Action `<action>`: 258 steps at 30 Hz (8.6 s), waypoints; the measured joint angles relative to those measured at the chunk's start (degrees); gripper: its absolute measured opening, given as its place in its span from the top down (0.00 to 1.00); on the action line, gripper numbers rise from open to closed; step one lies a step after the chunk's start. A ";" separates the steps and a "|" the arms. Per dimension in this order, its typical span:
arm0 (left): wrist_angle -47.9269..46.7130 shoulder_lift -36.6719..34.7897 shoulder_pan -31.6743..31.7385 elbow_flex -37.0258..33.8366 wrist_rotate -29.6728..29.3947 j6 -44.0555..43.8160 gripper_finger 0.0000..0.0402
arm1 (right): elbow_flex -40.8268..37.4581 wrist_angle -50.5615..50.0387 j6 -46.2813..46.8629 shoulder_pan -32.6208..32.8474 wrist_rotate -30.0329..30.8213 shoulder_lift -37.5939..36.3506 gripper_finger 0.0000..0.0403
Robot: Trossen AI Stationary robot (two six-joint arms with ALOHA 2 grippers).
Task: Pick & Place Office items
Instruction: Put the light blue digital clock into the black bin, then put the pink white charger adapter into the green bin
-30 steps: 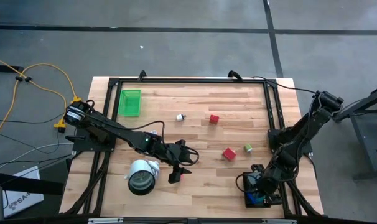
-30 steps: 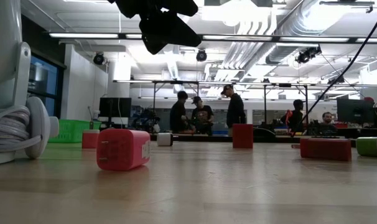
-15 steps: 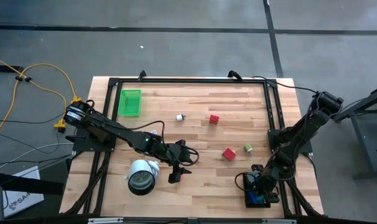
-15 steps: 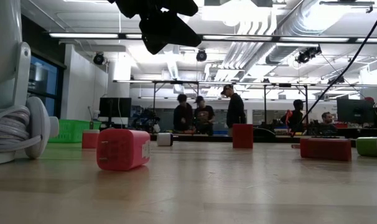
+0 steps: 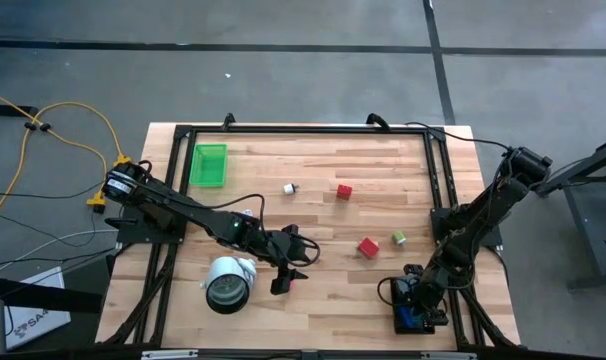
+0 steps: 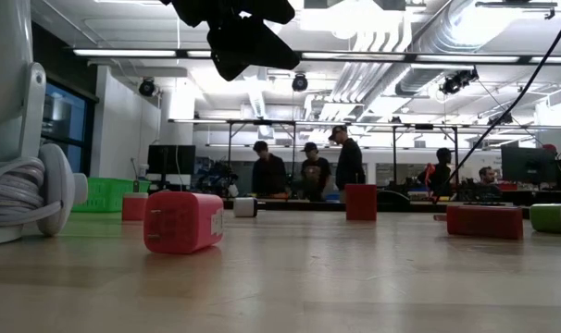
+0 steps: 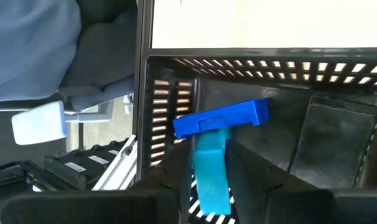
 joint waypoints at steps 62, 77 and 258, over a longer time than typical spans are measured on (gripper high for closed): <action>0.00 0.00 0.00 0.00 0.00 -0.02 0.47 | 0.07 -6.05 -8.13 -3.85 0.74 -0.13 0.78; 0.02 0.00 0.00 0.00 0.00 0.00 0.47 | 1.69 -5.20 -15.54 -19.10 -14.95 -0.22 0.78; -48.14 -9.94 22.45 -0.02 2.75 -4.77 0.47 | 11.65 -7.32 -46.30 -61.75 3.56 -4.00 0.78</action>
